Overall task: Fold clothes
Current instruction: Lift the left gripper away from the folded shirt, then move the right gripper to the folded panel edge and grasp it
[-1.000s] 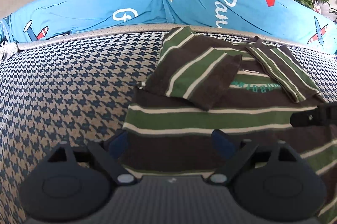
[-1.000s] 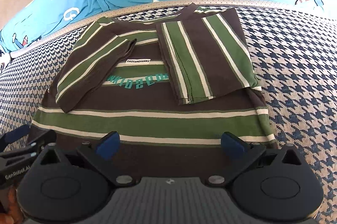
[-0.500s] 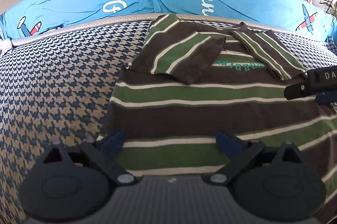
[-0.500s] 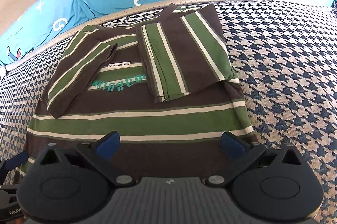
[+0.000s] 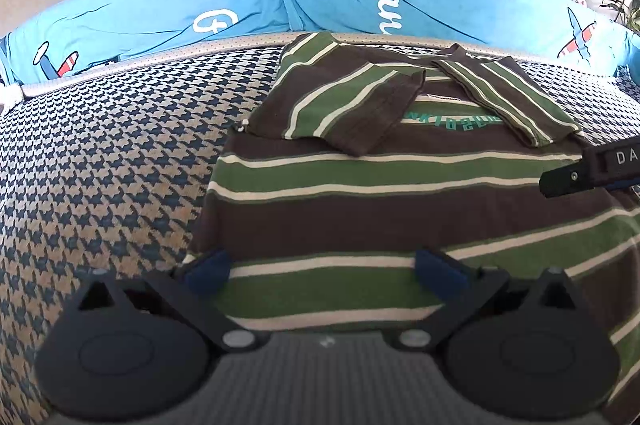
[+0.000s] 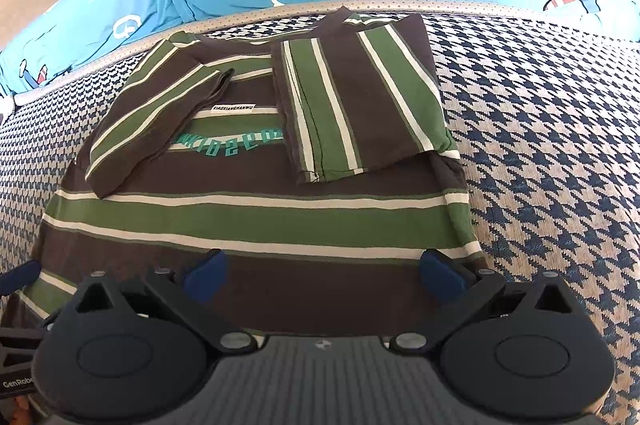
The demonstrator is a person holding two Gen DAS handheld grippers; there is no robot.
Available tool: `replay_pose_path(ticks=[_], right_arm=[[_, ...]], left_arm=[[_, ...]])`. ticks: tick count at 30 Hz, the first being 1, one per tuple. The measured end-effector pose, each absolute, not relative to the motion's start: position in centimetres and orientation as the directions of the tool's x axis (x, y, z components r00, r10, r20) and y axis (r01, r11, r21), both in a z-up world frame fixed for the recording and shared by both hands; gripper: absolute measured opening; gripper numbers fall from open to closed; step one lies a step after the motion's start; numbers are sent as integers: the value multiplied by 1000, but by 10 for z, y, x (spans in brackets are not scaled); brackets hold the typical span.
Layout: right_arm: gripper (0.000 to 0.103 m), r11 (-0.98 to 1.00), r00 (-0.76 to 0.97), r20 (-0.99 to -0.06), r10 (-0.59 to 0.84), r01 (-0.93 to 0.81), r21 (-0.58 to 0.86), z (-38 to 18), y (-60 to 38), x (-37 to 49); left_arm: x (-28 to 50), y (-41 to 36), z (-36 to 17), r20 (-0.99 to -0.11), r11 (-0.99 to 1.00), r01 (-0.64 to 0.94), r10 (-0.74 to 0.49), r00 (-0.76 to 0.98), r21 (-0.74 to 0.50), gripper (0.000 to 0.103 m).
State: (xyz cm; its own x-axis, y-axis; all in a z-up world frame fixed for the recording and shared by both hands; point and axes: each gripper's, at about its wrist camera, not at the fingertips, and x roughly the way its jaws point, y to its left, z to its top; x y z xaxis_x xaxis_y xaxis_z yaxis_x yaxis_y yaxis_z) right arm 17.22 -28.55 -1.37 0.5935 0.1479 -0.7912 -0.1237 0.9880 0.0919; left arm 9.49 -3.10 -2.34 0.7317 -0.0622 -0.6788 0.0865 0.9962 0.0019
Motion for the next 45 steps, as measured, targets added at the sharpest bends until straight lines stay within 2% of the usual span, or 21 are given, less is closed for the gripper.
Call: replay_pose_path(ticks=[11, 15, 22, 32, 37, 39, 45], right_arm=[[103, 994, 641, -761, 95, -101, 39, -18, -278, 165], [103, 992, 621, -777, 99, -123, 28, -15, -277, 166], [103, 988, 630, -760, 156, -103, 117, -4, -290, 163], [103, 985, 668, -727, 160, -61, 160, 9, -300, 163], [94, 976, 677, -712, 188, -48, 212, 15, -311, 166], [83, 971, 688, -698, 200, -45, 233, 18, -320, 168], [70, 950, 715, -671, 194, 33, 311, 23, -358, 177]], left_arm=[[95, -32, -24, -679, 996, 89, -59, 732, 9, 103], [95, -32, -23, -679, 996, 91, -59, 732, 12, 103], [94, -32, -24, -676, 996, 91, -58, 735, 14, 103], [93, -32, -25, -673, 996, 91, -57, 738, 14, 103], [93, -32, -25, -672, 996, 91, -59, 738, 13, 103], [93, -32, -25, -672, 996, 92, -59, 739, 13, 103], [93, -32, -25, -670, 995, 96, -64, 740, 11, 103]])
